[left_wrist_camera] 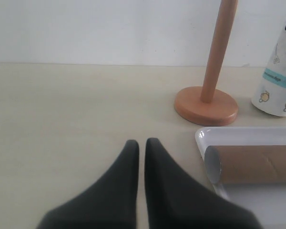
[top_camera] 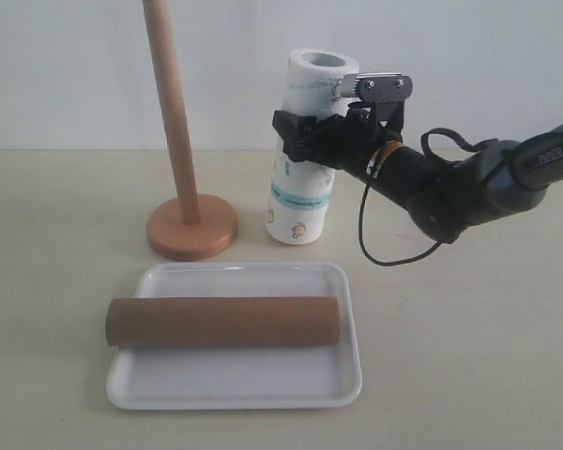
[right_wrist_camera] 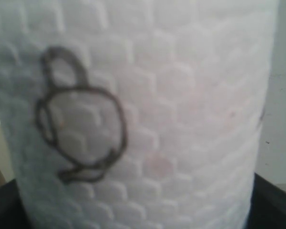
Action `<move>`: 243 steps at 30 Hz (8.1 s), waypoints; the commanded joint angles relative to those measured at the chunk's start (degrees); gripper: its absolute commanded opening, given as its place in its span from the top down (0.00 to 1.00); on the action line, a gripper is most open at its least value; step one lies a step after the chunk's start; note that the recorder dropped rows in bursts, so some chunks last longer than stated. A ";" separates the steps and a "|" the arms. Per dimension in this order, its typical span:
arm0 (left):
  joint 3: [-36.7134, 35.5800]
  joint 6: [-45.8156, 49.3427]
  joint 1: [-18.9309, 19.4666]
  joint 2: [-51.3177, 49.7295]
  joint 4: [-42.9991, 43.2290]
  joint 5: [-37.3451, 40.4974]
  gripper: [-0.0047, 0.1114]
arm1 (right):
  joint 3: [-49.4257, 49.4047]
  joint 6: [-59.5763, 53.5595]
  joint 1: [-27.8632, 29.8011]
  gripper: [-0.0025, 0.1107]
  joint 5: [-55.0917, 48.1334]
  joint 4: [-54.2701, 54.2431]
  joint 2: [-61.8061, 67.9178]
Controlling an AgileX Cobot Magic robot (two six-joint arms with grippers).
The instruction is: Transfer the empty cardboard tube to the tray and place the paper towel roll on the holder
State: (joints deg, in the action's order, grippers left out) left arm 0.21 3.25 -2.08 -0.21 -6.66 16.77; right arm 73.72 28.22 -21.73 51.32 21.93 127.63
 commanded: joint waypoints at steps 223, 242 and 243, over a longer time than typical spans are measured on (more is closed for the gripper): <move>-0.21 0.27 0.21 0.21 0.18 0.12 0.92 | -25.02 37.51 -14.68 0.94 -56.75 36.62 -58.46; -0.21 0.27 0.21 0.21 0.18 0.12 0.92 | -25.02 32.54 -14.80 0.94 -58.31 36.85 -59.91; -0.21 0.27 0.21 0.21 0.18 0.12 0.92 | -25.02 31.97 -14.80 0.94 -59.28 36.85 -60.59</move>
State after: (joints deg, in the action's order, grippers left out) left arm 0.21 3.25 -2.08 -0.21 -6.66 16.77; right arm 48.85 62.76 -36.62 -5.79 58.48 68.84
